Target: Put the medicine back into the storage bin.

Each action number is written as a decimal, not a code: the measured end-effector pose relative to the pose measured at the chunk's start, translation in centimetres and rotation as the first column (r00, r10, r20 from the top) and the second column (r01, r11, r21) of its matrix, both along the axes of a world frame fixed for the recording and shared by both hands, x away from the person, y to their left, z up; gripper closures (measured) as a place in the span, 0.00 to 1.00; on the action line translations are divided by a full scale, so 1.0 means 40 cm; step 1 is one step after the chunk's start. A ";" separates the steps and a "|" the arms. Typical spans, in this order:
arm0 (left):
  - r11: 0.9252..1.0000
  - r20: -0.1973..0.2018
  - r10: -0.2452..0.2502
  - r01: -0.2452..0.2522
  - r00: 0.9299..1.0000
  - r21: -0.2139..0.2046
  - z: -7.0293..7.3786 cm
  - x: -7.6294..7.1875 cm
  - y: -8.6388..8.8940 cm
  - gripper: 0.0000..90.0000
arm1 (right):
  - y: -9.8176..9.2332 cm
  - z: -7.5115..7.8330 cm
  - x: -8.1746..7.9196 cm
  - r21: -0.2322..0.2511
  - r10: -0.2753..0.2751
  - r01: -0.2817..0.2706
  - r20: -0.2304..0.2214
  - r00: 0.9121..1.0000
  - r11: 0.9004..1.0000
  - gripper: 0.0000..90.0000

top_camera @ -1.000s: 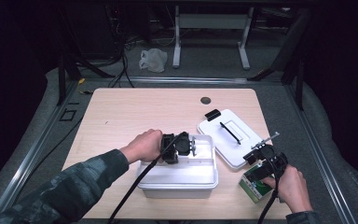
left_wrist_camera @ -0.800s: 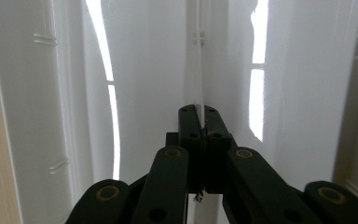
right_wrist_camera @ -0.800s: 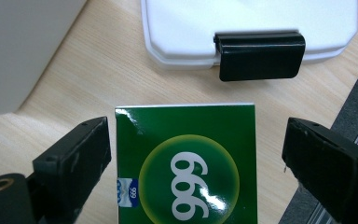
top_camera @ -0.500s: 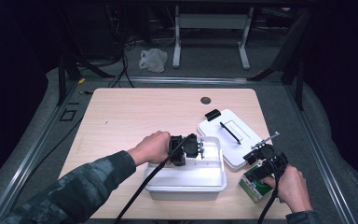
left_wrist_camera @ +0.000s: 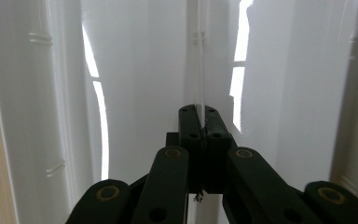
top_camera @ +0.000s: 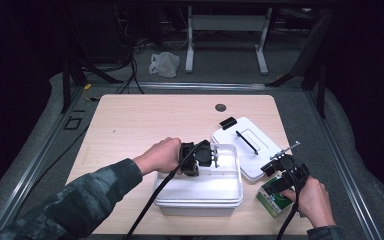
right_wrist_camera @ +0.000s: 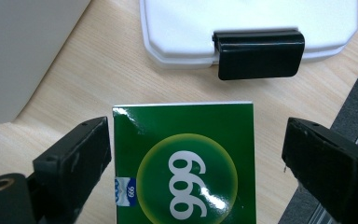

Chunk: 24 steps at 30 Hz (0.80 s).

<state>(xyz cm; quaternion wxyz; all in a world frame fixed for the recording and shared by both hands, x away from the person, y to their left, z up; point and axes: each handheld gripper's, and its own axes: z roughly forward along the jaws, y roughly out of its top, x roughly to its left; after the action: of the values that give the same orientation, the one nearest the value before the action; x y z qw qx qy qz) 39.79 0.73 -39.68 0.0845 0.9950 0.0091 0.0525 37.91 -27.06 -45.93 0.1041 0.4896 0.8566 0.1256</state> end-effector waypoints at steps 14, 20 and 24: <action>0.996 0.039 0.084 -0.083 0.996 -0.020 0.103 -0.011 0.031 0.99 | -0.008 0.001 -0.002 0.003 -0.005 0.005 0.000 1.000 1.000 0.08; 0.977 0.071 0.209 -0.206 0.975 -0.050 0.131 0.012 0.078 0.99 | -0.007 0.000 -0.002 0.002 -0.005 0.005 -0.001 1.000 1.000 0.09; 0.955 0.083 0.295 -0.290 0.952 -0.068 0.146 0.036 0.117 0.99 | -0.008 0.000 -0.001 0.001 -0.007 0.007 0.001 1.000 1.000 0.09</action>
<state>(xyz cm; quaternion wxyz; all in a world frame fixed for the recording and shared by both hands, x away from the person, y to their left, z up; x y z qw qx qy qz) 41.22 5.41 -33.84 0.1032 0.9765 0.1540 0.1098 37.87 -27.36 -45.94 0.1045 0.4924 0.8548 0.1261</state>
